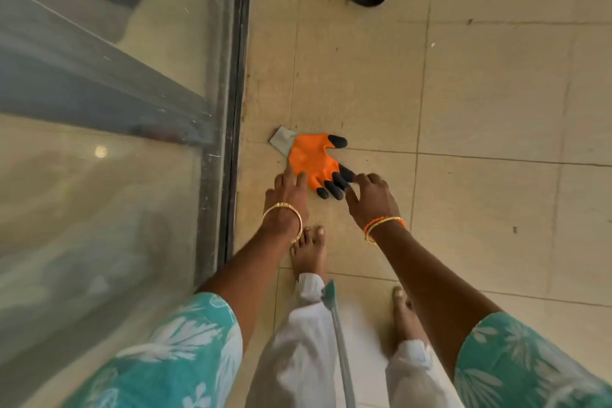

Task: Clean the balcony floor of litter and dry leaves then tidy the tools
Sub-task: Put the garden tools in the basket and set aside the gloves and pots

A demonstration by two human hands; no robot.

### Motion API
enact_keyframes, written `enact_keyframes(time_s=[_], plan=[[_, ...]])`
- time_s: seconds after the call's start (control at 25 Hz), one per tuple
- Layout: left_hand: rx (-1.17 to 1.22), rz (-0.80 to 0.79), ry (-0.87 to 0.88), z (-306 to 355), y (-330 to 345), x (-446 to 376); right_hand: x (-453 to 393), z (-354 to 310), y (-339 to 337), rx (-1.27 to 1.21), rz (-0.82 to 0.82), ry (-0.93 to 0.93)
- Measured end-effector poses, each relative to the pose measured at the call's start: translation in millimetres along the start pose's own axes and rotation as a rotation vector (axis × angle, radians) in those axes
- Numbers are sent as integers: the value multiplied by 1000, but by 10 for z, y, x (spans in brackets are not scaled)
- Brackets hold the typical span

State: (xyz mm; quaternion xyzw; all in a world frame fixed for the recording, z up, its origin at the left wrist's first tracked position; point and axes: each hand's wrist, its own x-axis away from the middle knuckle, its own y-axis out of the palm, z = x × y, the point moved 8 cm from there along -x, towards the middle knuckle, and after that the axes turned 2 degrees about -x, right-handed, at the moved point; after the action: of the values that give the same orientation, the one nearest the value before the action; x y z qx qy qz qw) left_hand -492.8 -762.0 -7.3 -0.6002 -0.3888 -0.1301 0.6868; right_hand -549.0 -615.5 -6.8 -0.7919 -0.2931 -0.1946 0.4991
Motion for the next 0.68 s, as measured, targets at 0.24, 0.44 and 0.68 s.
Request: enact_keyframes(time_s=[0.24,0.44,0.68], plan=[[-111,176,65,-209,210,-1419,-865,195,852,143,53,23],[-252,157,164,-233,91,-1696,-939,202,888,-183,58,56],[415,-110,30,-181,-445,-1040,-349,337,-229,-1065,253,446]])
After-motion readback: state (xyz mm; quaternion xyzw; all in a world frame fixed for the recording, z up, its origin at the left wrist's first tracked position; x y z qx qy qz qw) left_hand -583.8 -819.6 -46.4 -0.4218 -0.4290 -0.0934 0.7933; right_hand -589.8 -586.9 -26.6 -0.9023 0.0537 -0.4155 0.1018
